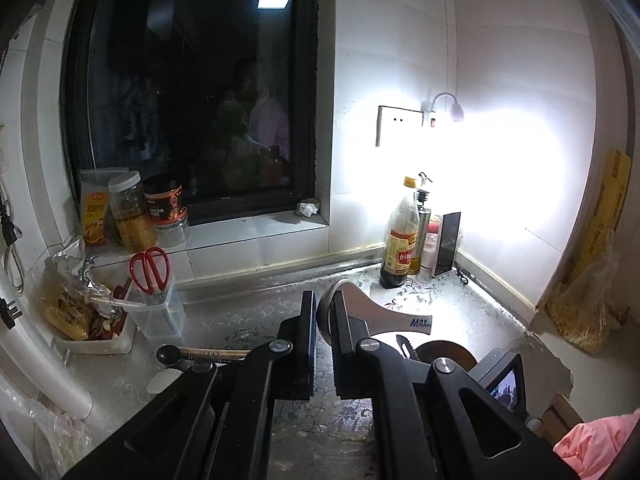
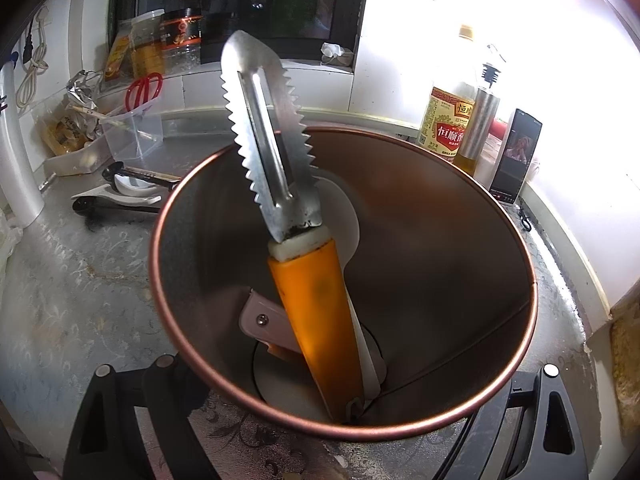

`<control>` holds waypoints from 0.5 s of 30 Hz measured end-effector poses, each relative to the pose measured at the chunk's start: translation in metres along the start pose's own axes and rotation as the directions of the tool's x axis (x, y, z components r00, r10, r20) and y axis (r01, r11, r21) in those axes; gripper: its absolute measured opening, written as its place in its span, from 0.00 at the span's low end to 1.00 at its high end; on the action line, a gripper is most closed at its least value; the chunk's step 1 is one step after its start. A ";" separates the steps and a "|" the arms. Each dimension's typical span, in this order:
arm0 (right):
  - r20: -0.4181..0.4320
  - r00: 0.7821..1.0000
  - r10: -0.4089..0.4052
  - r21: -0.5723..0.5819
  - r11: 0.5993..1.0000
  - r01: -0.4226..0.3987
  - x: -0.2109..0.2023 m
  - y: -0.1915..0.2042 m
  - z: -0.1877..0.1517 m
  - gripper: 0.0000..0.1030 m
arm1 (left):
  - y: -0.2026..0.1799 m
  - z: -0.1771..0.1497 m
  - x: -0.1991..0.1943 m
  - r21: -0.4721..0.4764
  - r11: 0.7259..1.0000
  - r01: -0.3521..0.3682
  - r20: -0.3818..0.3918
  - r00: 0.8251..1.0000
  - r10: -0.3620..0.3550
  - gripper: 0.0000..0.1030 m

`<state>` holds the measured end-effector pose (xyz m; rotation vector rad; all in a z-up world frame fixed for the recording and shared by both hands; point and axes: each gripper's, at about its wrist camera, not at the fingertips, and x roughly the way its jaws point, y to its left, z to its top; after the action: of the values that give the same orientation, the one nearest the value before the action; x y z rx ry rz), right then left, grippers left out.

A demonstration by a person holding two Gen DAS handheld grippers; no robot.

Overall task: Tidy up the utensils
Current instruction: 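Lift the white MAX spoon with the left tool and carry it over the holder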

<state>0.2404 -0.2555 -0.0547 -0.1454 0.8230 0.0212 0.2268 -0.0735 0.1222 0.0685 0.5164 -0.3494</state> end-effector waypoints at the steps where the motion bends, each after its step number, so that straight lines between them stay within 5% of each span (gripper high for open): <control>1: 0.000 1.000 0.001 -0.002 1.000 -0.001 0.000 0.000 0.000 0.90 | -0.003 -0.001 0.001 0.012 1.000 -0.003 -0.004 1.000 0.003 0.06; 15: 0.000 1.000 0.001 -0.006 1.000 -0.001 0.000 0.001 -0.001 0.90 | -0.037 -0.016 0.017 0.179 0.984 0.004 -0.063 0.998 0.008 0.07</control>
<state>0.2399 -0.2551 -0.0552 -0.1505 0.8227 0.0245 0.2203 -0.1116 0.1003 0.2545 0.5473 -0.3920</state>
